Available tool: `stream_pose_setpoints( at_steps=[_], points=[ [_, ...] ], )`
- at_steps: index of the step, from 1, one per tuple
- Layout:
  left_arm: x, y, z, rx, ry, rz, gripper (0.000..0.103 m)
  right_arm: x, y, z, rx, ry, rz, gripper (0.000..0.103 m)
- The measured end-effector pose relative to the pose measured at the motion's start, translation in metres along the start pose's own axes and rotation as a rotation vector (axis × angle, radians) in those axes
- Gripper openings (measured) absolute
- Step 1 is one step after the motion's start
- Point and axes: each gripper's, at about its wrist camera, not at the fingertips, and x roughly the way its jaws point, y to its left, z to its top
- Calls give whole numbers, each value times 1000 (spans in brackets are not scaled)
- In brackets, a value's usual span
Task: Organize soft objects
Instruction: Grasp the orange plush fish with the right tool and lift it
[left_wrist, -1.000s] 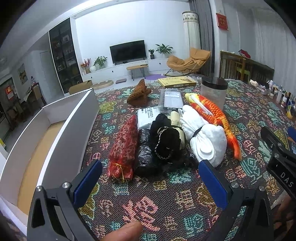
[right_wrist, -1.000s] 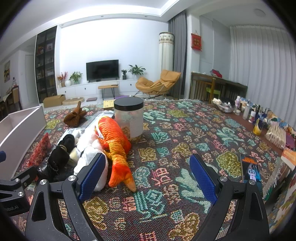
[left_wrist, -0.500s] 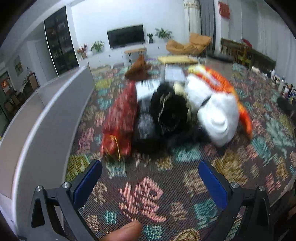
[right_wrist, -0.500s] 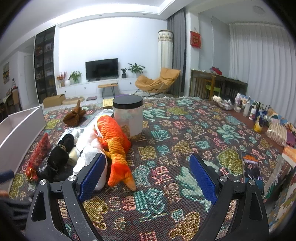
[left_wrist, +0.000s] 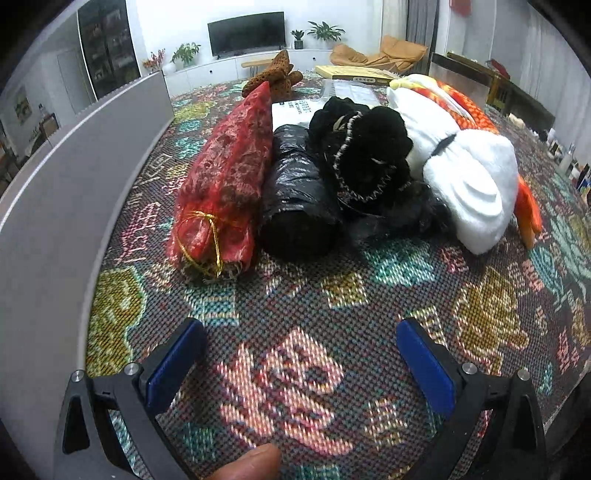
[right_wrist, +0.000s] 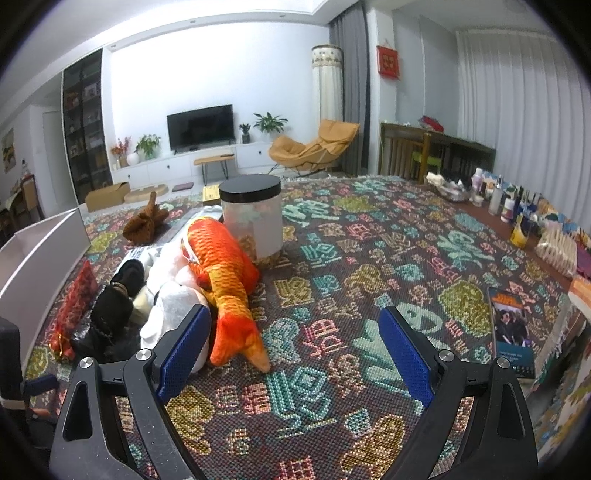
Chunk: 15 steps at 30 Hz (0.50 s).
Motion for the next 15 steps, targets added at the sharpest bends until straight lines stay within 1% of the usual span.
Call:
stream_pose_setpoints(
  at_steps=[6,11,15],
  points=[
    [8,8,13,1,-4,-8,103,9,-13,-1,64,46,20,94],
    [21,22,33,-14,1,-5,103,16,-28,-3,149,89,47,94],
    [24,29,34,-24,-32,-2,103,23,-36,-5,205,125,70,94]
  ],
)
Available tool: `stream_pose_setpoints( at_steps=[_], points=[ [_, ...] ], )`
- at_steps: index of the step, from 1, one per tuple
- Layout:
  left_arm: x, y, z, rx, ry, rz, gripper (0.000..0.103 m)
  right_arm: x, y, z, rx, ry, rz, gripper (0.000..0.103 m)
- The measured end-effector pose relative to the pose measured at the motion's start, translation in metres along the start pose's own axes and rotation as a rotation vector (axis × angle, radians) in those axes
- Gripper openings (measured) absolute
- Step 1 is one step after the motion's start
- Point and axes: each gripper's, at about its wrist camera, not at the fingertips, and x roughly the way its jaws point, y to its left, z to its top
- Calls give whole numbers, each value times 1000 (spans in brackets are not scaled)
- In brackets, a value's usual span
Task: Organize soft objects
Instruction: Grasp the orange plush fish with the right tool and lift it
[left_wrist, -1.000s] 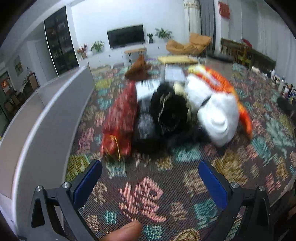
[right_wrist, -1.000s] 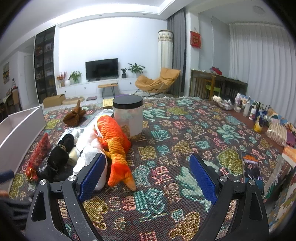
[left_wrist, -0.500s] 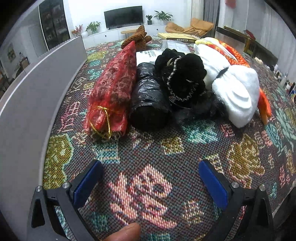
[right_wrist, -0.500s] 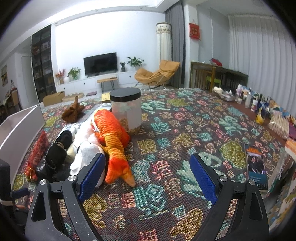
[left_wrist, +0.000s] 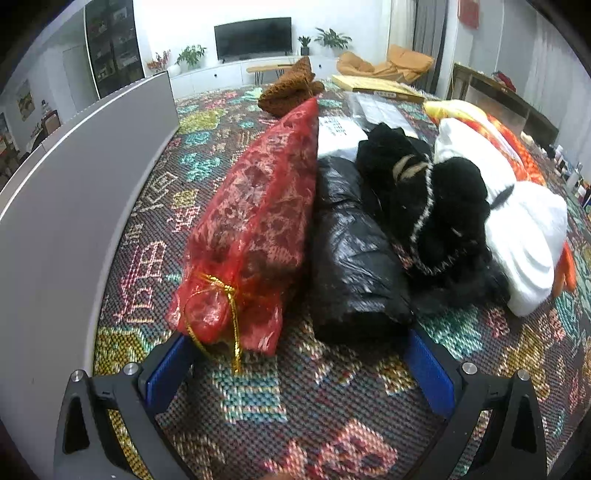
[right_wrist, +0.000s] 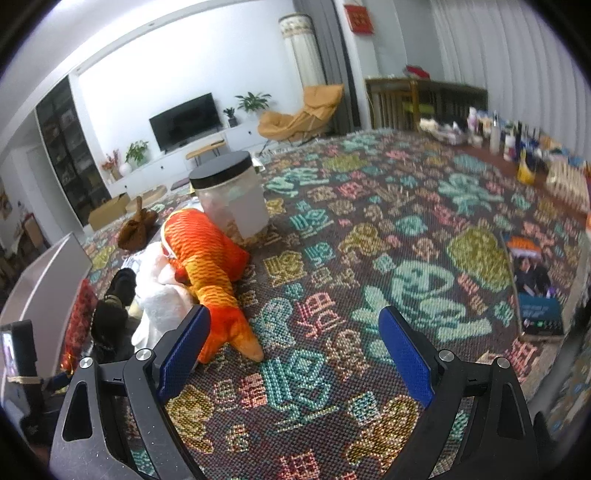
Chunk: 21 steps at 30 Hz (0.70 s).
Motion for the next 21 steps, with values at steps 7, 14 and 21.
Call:
stream_pose_setpoints(
  at_steps=[7,14,21],
  points=[
    [7,1,10,45,1,-28,103,6,-10,0,63,41,29,94],
    [10,2,13,53,-7,-37,103,7,-26,1,160,48,192,94],
    [10,2,13,53,-7,-37,103,25,-30,0,212,137,269,94]
  ],
)
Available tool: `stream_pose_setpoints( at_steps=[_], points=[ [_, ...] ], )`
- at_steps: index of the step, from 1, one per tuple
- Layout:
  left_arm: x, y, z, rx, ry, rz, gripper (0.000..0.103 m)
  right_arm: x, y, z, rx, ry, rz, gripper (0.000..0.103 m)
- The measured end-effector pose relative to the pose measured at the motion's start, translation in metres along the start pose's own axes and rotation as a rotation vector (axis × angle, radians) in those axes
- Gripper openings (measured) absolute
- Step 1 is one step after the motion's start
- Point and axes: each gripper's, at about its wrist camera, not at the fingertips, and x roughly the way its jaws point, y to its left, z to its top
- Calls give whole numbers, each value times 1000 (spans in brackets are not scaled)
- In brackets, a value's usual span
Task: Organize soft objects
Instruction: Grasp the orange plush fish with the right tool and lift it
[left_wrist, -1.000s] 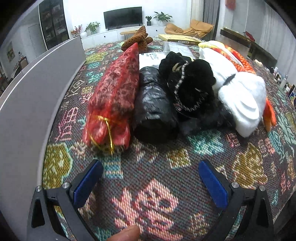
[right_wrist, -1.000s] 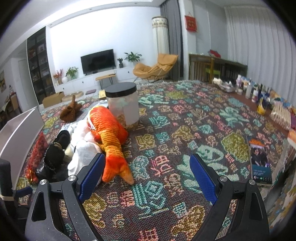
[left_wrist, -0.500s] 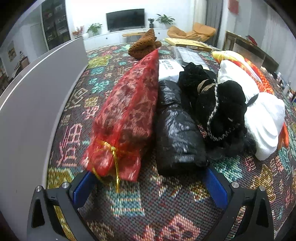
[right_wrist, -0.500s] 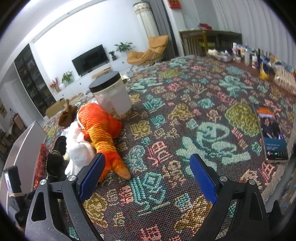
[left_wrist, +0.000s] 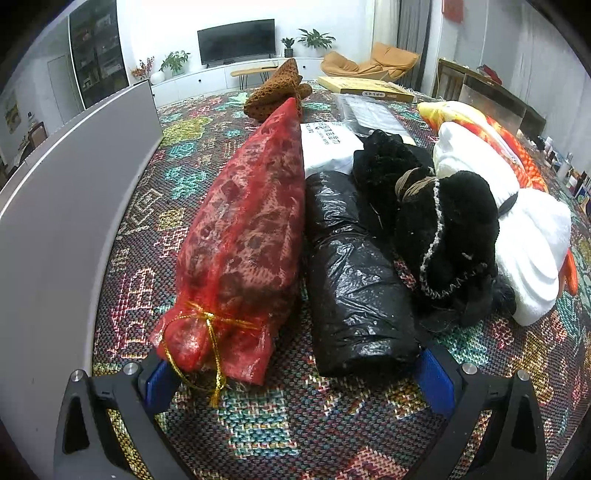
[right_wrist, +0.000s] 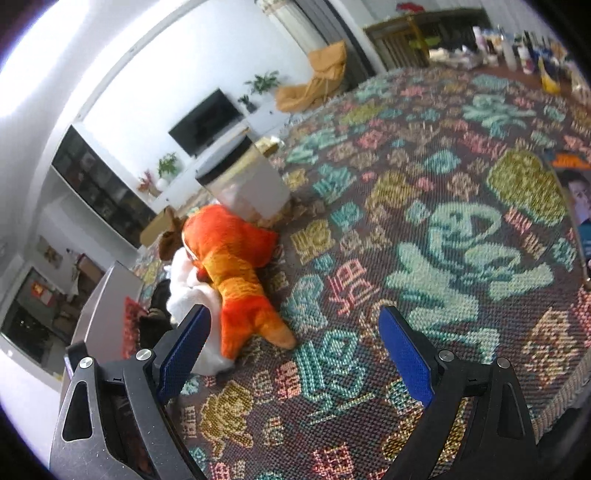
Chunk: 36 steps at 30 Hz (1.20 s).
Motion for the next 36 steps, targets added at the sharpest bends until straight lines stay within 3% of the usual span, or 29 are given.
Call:
stream_pose_setpoints(
  at_steps=[5,8,16,21,22,23,27,32,36],
  points=[
    [0,0,0,0,0,-1,103,26,7,13,-53,108,132,94],
    [0,0,0,0,0,0,103,46,21,30,-147,132,126,94],
    [0,0,0,0,-1,-1,103,101,52,71,-221,181,154,94],
    [0,0,0,0,-1,-1,103,147,64,72,-219,291,163,90],
    [0,0,0,0,-1,-1,103,153,65,69,-218,319,172,69],
    [0,0,0,0,-1,-1,103,155,68,66,-233,332,166,39],
    [0,0,0,0,-1,-1,103,122,75,52,-271,312,186,37],
    [0,0,0,0,-1,-1,103,52,61,31,-241,325,213,37],
    [1,0,0,0,-2,-2,103,2,28,29,-142,213,145,37]
  ],
)
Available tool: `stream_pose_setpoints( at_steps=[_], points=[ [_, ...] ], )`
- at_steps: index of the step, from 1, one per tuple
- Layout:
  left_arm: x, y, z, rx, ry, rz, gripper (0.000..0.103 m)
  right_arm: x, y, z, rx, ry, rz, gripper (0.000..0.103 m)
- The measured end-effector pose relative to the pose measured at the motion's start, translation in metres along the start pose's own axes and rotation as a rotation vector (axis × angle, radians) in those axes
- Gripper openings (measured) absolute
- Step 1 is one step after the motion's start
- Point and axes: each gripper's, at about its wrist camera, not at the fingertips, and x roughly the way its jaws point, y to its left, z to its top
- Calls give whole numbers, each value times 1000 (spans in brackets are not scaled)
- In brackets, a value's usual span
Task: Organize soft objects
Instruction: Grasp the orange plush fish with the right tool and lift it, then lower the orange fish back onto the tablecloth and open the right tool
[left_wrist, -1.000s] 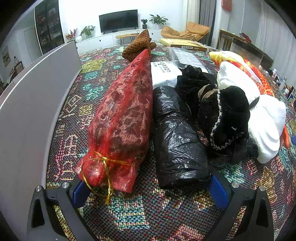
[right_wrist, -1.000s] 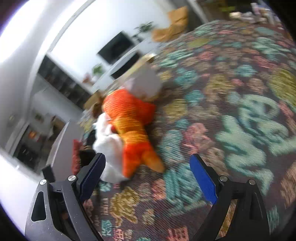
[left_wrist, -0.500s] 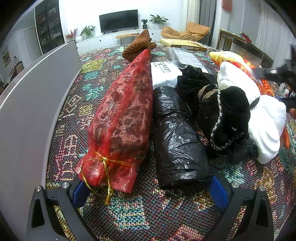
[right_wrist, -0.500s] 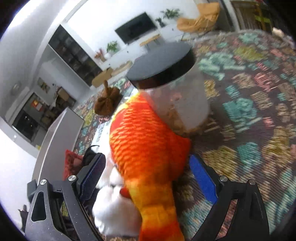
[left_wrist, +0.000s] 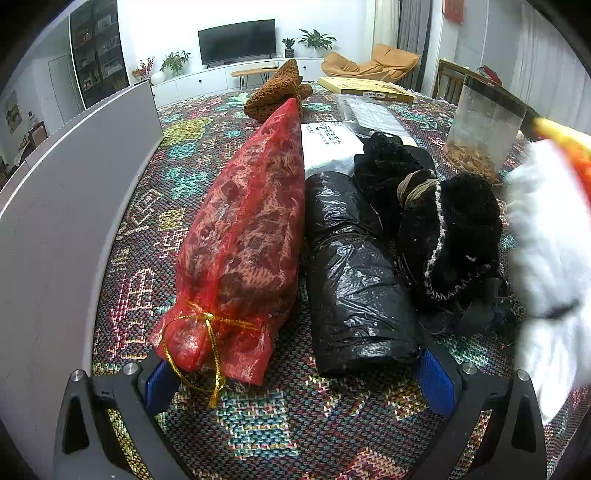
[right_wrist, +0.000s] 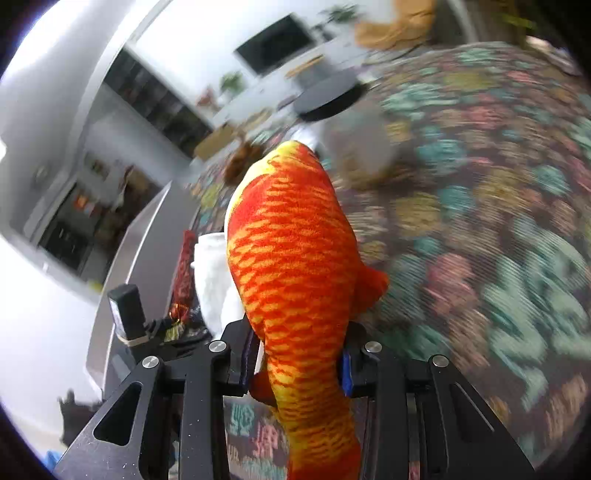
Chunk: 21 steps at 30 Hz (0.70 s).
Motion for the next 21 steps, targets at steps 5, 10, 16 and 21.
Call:
stream_pose_setpoints(
  at_steps=[5,10,16,21],
  points=[
    [0,0,0,0,0,0,103,-16,-24,19,32,-171,-214,37],
    [0,0,0,0,0,0,103,34,-32,67,-86,-184,-418,41],
    [0,-1,0,0,0,-1,103,65,-43,83,-140,-138,-456,68],
    [0,0,0,0,-1,0,103,46,-31,48,-134,-76,-494,79]
  ],
)
